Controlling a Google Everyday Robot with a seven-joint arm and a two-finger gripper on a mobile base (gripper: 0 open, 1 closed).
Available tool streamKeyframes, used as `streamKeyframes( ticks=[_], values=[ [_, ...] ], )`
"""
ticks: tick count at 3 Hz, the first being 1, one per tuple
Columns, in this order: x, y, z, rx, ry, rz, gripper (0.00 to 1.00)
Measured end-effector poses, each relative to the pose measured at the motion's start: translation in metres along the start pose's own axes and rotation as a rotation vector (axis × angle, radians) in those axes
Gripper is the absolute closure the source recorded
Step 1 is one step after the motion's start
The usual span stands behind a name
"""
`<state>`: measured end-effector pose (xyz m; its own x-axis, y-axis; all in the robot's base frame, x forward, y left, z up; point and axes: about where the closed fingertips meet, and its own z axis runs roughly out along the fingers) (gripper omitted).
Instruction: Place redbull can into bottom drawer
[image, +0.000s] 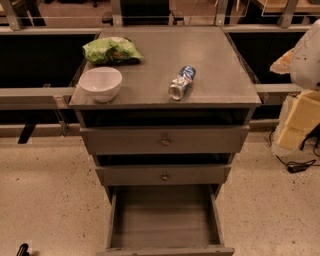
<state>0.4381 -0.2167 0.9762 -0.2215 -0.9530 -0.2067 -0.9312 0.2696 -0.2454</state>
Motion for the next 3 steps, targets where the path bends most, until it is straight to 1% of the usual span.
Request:
streamKeyframes(
  ticks=[1, 2, 3],
  values=[
    [0.0, 0.0, 0.0, 0.0, 0.0, 0.0, 0.0],
    [-0.006, -0.002, 0.01, -0.013, 0.01, -0.079, 0.0],
    [-0.034, 0.002, 0.064, -0.117, 0.003, -0.329, 0.0]
  ],
)
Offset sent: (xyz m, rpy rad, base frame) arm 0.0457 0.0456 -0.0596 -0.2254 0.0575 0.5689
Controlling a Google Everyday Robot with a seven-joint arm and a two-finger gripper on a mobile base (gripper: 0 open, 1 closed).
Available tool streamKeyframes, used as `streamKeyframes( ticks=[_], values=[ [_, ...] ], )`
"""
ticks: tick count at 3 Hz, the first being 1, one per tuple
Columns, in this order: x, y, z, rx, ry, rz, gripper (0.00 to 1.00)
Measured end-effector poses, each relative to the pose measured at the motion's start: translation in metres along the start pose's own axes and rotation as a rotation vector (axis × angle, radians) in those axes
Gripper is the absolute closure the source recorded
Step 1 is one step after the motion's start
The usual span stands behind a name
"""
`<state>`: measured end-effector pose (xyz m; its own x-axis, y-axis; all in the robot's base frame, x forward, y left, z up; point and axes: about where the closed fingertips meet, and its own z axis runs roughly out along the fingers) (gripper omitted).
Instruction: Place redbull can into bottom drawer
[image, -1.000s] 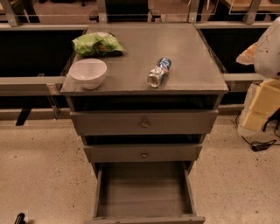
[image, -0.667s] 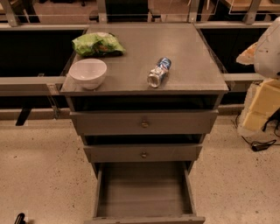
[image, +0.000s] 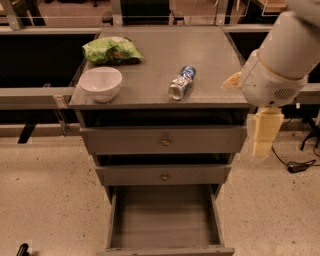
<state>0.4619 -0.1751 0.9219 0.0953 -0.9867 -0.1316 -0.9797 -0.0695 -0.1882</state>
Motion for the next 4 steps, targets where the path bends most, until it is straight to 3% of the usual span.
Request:
streamKeyframes(
  ticks=[1, 2, 3, 4],
  values=[
    [-0.002, -0.002, 0.004, -0.002, -0.003, -0.095, 0.0],
    [-0.003, -0.005, 0.004, 0.007, 0.034, -0.133, 0.0],
    [0.0, -0.029, 0.004, -0.001, 0.122, -0.286, 0.0],
    [-0.006, -0.076, -0.004, 0.01, 0.206, -0.509, 0.0]
  ],
)
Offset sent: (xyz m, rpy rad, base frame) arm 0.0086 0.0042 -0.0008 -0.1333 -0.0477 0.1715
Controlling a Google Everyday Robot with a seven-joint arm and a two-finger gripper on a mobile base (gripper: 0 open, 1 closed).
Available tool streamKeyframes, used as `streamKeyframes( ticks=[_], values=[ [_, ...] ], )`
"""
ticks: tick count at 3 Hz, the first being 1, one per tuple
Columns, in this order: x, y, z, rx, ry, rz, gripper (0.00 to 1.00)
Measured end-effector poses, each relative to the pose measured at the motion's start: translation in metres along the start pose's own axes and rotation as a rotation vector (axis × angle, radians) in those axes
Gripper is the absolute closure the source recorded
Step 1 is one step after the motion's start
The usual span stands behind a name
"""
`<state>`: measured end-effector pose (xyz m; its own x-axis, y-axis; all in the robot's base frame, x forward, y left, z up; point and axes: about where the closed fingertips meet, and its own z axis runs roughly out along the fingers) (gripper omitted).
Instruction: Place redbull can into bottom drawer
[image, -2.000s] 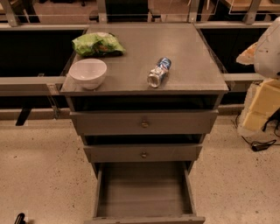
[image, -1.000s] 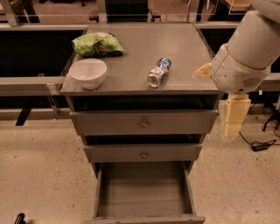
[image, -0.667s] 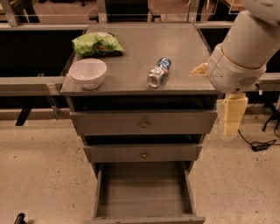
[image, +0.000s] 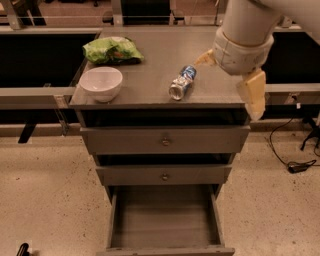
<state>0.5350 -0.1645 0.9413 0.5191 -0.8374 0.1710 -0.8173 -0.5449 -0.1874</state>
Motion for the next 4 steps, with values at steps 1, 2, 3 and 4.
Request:
streamKeyframes(
  ticks=[1, 2, 3, 4],
  values=[
    [0.004, -0.018, -0.009, 0.036, 0.024, -0.12, 0.0],
    [0.004, -0.018, -0.009, 0.036, 0.024, -0.121, 0.0],
    [0.004, -0.023, -0.013, 0.054, 0.032, -0.14, 0.0],
    [0.01, -0.051, -0.003, 0.12, -0.013, -0.19, 0.0]
  ],
)
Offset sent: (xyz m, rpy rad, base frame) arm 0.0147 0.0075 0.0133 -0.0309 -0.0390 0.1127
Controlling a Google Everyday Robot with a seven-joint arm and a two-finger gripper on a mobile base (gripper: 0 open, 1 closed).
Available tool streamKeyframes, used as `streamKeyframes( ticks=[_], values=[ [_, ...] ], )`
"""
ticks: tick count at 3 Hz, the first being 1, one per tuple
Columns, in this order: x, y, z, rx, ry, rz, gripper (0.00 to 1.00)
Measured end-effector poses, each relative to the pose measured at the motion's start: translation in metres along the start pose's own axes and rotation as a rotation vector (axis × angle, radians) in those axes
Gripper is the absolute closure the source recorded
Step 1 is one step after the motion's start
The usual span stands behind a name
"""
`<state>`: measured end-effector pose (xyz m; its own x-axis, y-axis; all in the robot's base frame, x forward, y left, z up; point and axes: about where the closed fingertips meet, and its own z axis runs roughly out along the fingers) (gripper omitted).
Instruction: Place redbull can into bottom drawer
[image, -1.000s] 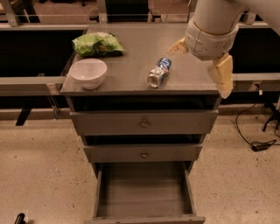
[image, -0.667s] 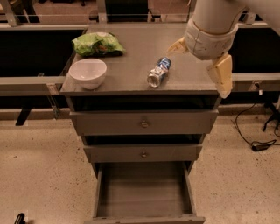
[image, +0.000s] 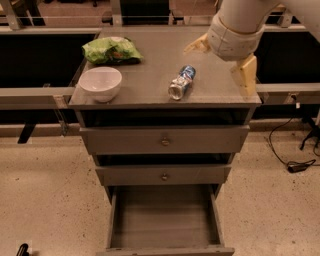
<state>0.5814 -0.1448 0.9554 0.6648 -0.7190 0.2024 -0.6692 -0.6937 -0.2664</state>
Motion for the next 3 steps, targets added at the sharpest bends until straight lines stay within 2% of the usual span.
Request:
streamKeyframes(
  ticks=[1, 2, 3],
  values=[
    [0.007, -0.043, 0.03, 0.031, -0.035, -0.117, 0.0],
    [0.01, -0.082, 0.069, 0.005, -0.051, -0.175, 0.0],
    [0.012, -0.105, 0.104, 0.002, -0.096, -0.184, 0.0]
  ],
)
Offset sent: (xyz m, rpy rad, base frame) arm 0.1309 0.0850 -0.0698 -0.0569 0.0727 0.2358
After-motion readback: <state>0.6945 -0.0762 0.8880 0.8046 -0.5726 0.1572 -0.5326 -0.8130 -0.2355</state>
